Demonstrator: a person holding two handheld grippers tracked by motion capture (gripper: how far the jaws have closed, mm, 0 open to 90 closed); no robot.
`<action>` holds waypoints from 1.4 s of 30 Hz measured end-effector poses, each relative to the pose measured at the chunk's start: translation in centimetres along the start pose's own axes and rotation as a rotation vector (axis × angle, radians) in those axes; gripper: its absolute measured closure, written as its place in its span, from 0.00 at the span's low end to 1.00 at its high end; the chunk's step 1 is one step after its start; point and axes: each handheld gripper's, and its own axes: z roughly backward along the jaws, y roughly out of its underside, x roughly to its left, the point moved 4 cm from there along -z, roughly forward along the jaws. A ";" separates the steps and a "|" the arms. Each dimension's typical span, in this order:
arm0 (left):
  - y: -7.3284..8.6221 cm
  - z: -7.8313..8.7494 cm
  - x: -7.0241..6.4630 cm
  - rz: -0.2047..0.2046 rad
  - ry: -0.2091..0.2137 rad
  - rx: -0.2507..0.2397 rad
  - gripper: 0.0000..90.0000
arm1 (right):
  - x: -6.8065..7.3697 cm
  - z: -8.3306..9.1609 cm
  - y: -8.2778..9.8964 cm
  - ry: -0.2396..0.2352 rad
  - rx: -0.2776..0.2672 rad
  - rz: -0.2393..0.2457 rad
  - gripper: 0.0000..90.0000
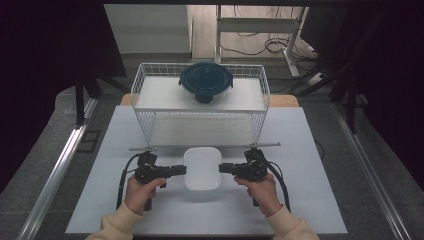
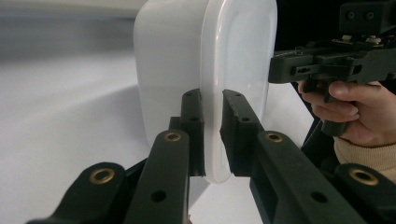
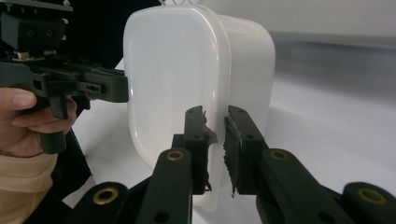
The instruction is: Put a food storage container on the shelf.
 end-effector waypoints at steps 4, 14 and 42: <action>-0.3 0.5 -0.8 -0.044 -0.018 -0.013 0.89 | 0.7 0.5 -0.4 0.008 -0.020 0.037 0.88; -0.9 1.1 -1.8 -0.073 -0.009 -0.033 0.89 | 1.8 1.6 -1.1 0.020 -0.051 0.090 0.88; -5.5 3.5 -5.7 -0.183 -0.012 -0.089 0.89 | 4.3 5.0 -5.1 0.006 -0.154 0.182 0.88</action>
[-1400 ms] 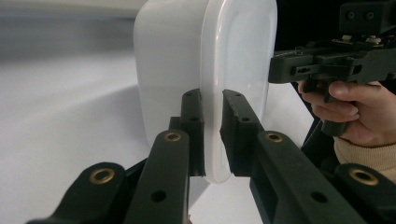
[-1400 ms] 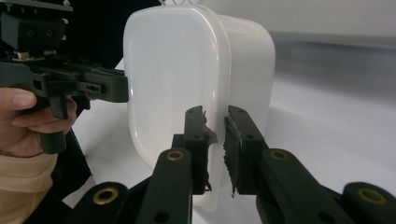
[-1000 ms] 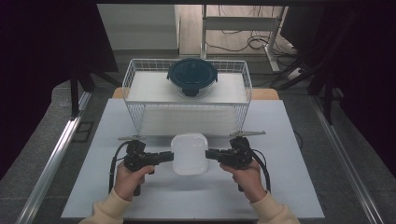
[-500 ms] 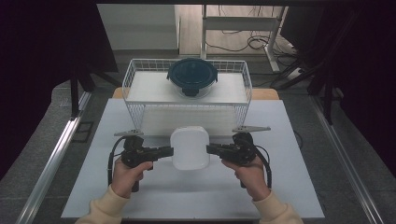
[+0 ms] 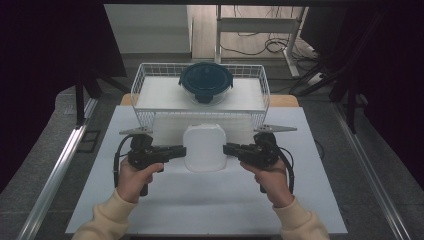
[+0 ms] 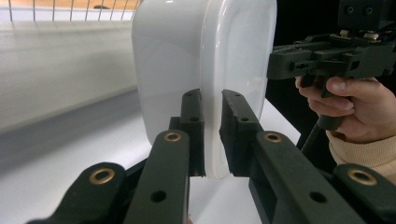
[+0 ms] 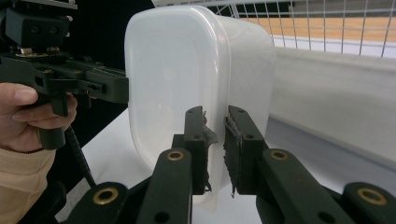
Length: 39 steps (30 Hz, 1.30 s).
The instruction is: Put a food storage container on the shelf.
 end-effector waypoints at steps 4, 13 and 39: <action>-0.7 0.4 -0.3 -0.014 0.000 -0.003 0.89 | 0.3 0.3 -0.7 -0.001 -0.011 0.011 0.88; -2.2 1.4 -1.2 -0.043 -0.006 -0.017 0.89 | 1.2 0.9 -2.2 0.001 -0.031 0.038 0.88; -7.1 4.8 -4.1 -0.136 -0.016 -0.096 0.90 | 4.3 3.1 -7.7 -0.010 -0.106 0.124 0.88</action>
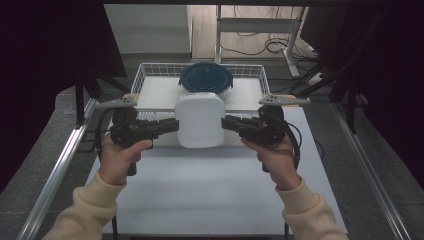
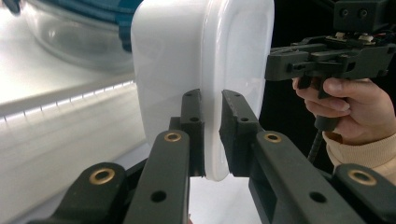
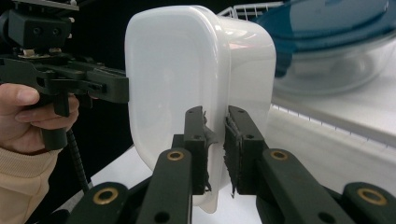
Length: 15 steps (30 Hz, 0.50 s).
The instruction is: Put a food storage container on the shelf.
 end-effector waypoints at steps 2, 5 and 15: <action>-0.5 0.2 -0.1 -0.006 -0.001 -0.003 0.90 | 0.2 0.1 -0.5 0.001 -0.004 0.009 0.88; -1.2 0.4 0.0 -0.009 -0.002 -0.008 0.90 | 0.3 0.2 -1.3 0.004 -0.010 0.015 0.88; -3.7 0.7 0.6 -0.017 -0.016 -0.024 0.90 | 0.3 -0.3 -4.1 0.016 -0.007 0.035 0.88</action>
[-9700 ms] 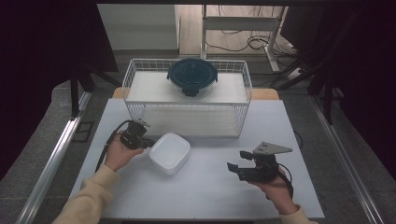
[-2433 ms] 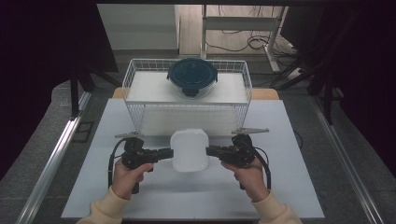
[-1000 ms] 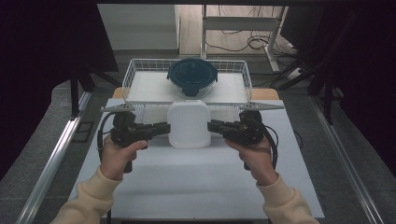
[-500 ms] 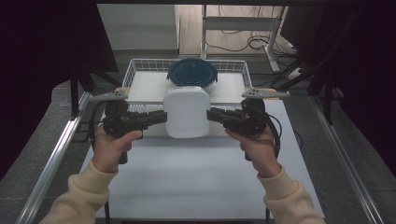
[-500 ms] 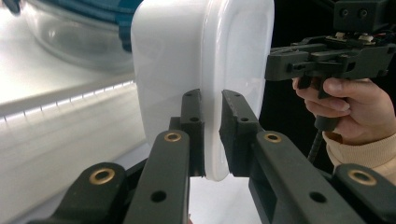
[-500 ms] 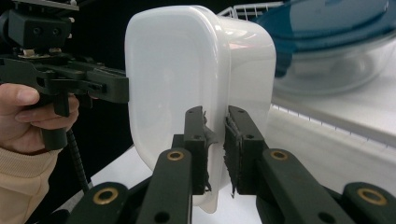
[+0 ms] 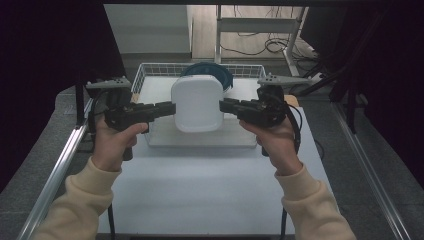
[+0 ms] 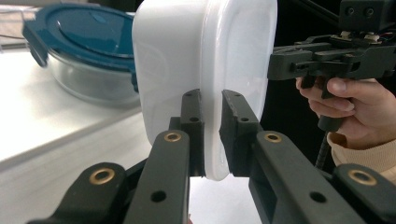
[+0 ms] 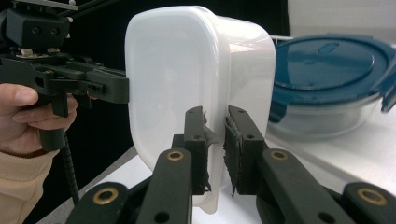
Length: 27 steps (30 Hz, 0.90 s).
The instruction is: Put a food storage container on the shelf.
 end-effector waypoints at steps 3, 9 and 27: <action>-0.9 0.0 0.3 -0.001 -0.002 -0.003 0.90 | -0.2 -0.3 -1.0 -0.001 -0.001 0.009 0.88; -2.9 -0.2 1.0 0.004 0.002 -0.002 0.89 | -0.6 -0.6 -3.0 0.014 0.001 0.014 0.88; -7.5 -1.4 2.3 0.009 0.013 0.021 0.89 | -2.6 -0.9 -7.0 0.016 -0.011 -0.015 0.88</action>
